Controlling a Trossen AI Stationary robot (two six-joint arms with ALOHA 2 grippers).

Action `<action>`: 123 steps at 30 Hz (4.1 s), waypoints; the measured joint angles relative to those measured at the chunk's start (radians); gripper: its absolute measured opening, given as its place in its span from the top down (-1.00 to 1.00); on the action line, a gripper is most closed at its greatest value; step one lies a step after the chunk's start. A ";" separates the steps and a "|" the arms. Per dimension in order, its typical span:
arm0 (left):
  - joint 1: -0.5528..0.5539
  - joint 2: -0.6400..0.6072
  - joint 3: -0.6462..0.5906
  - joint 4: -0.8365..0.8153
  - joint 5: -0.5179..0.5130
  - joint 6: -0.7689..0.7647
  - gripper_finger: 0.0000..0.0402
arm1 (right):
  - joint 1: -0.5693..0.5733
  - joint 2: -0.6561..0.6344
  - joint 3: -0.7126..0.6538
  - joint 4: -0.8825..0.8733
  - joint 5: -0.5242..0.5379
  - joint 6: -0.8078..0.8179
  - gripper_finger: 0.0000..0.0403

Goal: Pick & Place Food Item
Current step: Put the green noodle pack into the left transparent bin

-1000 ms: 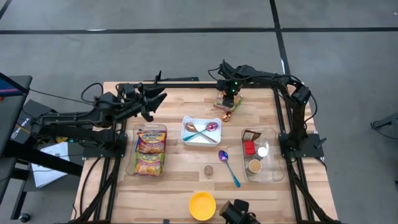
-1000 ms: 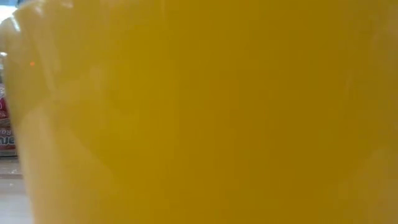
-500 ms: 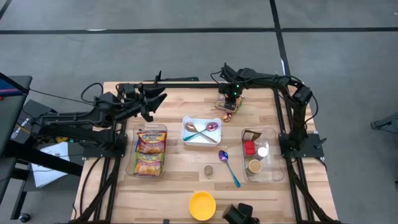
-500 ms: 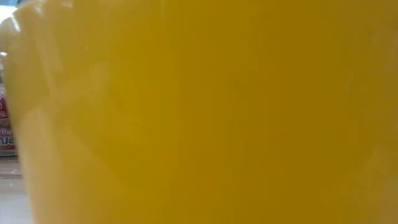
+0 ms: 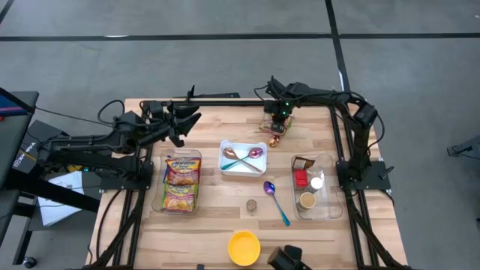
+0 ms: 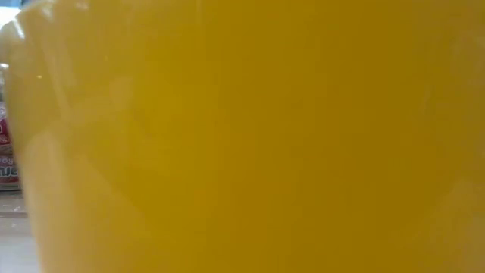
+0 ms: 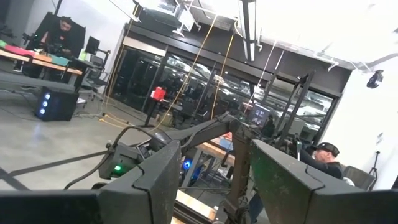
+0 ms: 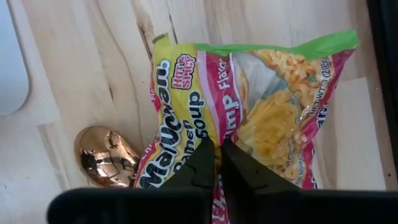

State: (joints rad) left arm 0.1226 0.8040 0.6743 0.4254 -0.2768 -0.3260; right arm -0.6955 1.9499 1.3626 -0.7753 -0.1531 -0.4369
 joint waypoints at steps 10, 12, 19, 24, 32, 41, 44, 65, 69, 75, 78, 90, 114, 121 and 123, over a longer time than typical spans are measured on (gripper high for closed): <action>0.000 0.000 0.000 0.001 0.003 0.005 0.08 | 0.036 -0.217 -0.004 -0.040 -0.003 -0.020 0.99; 0.000 0.000 0.000 0.001 -0.015 0.011 0.10 | 0.048 -0.274 -0.005 -0.058 -0.003 -0.019 0.99; 0.000 0.000 0.000 0.001 -0.284 0.070 0.16 | 0.164 -0.435 0.048 -0.186 -0.027 0.084 1.00; 0.007 0.000 0.000 0.001 -0.563 0.123 0.17 | 0.322 -0.502 0.080 -0.214 -0.077 0.204 1.00; 0.106 0.010 0.000 0.000 -0.617 0.135 0.17 | 0.599 -0.483 0.175 -0.075 -0.109 0.394 1.00; 0.185 0.027 -0.001 -0.044 -0.699 0.142 0.17 | 0.718 -0.163 0.555 -0.085 -0.089 0.414 1.00; 0.188 0.027 -0.001 -0.105 -0.794 0.169 0.17 | 0.732 -0.036 0.729 -0.148 -0.108 0.403 1.00; 0.222 0.038 -0.078 -0.549 -0.942 0.091 0.17 | 0.789 0.287 0.993 0.023 -0.247 0.464 1.00; 0.225 0.037 -0.098 -0.544 -0.940 0.052 0.17 | 0.786 0.331 0.986 0.102 -0.241 0.479 1.00; 0.224 0.037 -0.101 -0.542 -0.900 0.048 0.17 | 0.778 0.400 0.986 0.230 -0.243 0.521 1.00; 0.224 0.037 -0.101 -0.530 -0.900 0.048 0.17 | 0.779 0.430 0.988 0.277 -0.244 0.533 1.00; 0.224 0.037 -0.101 -0.529 -0.868 -0.020 0.17 | 0.766 0.523 0.994 0.494 -0.228 0.535 1.00; 0.224 0.037 -0.101 -0.530 -0.866 -0.023 0.17 | 0.767 0.576 0.974 0.479 -0.182 0.515 1.00; 0.223 0.037 -0.101 -0.530 -0.832 -0.024 0.17 | 0.774 0.576 0.974 0.475 -0.184 0.462 1.00; 0.224 0.037 -0.101 -0.530 -0.820 -0.023 0.17 | 0.775 0.576 0.974 0.479 -0.209 0.456 0.97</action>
State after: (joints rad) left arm 0.3462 0.8406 0.5735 -0.1047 -1.0965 -0.3492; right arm 0.0795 2.5256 2.3367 -0.2966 -0.3624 0.0193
